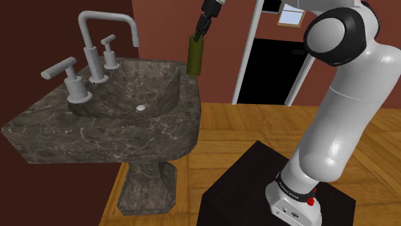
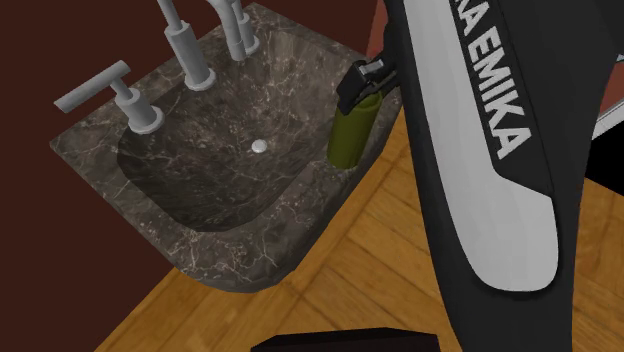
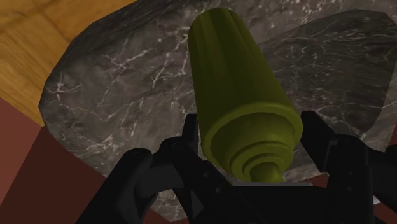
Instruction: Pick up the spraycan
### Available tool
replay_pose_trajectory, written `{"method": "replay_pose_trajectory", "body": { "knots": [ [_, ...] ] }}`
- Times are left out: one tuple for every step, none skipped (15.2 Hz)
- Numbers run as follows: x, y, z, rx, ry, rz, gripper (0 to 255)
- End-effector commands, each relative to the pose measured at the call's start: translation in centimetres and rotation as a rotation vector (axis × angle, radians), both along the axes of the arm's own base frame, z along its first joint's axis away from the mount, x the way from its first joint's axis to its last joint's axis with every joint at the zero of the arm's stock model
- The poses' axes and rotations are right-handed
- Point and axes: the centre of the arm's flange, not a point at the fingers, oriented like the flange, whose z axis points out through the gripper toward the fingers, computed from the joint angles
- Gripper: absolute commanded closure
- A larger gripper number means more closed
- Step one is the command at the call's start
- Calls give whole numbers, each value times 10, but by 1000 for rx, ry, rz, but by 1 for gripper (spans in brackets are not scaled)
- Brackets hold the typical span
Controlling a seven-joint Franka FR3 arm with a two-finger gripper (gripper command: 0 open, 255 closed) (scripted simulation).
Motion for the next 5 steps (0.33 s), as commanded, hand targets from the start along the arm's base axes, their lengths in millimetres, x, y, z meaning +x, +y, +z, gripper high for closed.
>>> {"method": "replay_pose_trajectory", "body": {
  "knots": [
    [-1,1,12,0,-1,0,255],
    [-1,1,17,0,-1,0,255],
    [-1,1,22,0,-1,0,255],
    [-1,1,23,0,-1,0,255],
    [-1,1,23,0,-1,0,255]
  ]
}}
